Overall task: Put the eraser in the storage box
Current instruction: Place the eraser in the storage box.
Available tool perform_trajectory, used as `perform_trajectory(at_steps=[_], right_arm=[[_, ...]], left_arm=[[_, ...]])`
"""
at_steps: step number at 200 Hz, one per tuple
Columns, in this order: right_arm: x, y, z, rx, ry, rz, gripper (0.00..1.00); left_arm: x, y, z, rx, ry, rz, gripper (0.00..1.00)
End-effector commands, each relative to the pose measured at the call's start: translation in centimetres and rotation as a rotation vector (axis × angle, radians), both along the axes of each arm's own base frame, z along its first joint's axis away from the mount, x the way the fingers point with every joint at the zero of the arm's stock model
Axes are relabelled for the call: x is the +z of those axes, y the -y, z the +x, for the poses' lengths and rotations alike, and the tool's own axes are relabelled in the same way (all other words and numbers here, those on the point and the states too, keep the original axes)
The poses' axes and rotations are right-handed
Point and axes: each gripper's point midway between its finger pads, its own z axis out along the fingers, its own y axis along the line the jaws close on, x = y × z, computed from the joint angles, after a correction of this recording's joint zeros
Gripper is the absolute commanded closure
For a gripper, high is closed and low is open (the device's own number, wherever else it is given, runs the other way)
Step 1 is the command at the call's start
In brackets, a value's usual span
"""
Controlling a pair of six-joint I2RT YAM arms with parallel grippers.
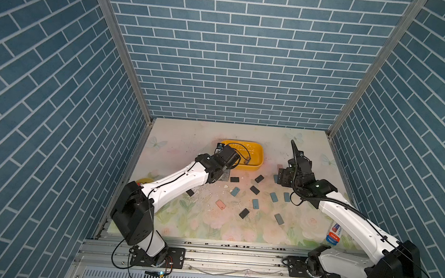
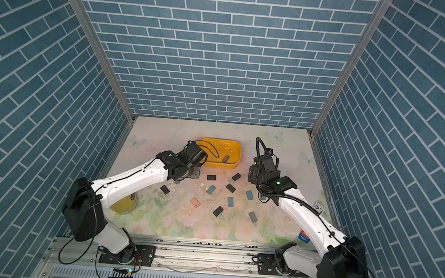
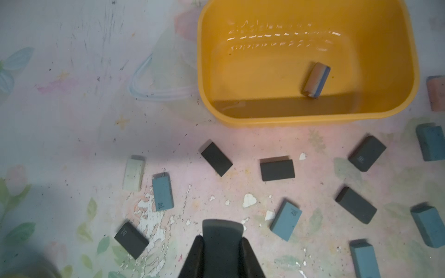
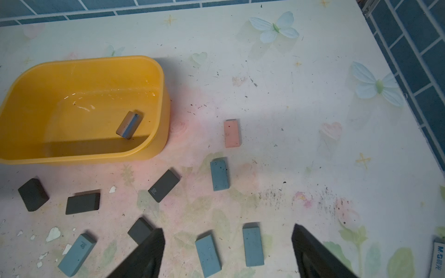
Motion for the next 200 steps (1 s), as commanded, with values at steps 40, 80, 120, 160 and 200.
perform_trajectory(at_steps=[40, 80, 120, 160, 200], right_arm=[[-0.4, 0.3, -0.5, -0.040, -0.013, 0.030, 0.15], [-0.4, 0.3, -0.6, -0.037, -0.014, 0.036, 0.16], [-0.3, 0.4, -0.6, -0.039, -0.007, 0.037, 0.15], [-0.2, 0.3, -0.7, -0.036, -0.007, 0.039, 0.15], [0.0, 0.2, -0.8, -0.031, 0.000, 0.050, 0.16]], left_arm=[[0.1, 4.4, 5.7, -0.050, 0.034, 0.086, 0.90], [-1.8, 7.2, 9.8, -0.069, 0.032, 0.146, 0.91], [-3.6, 9.1, 12.3, -0.078, 0.013, 0.151, 0.90], [-5.8, 9.8, 13.0, -0.080, -0.020, 0.142, 0.87], [-7.3, 9.6, 13.2, -0.075, -0.044, 0.146, 0.83]])
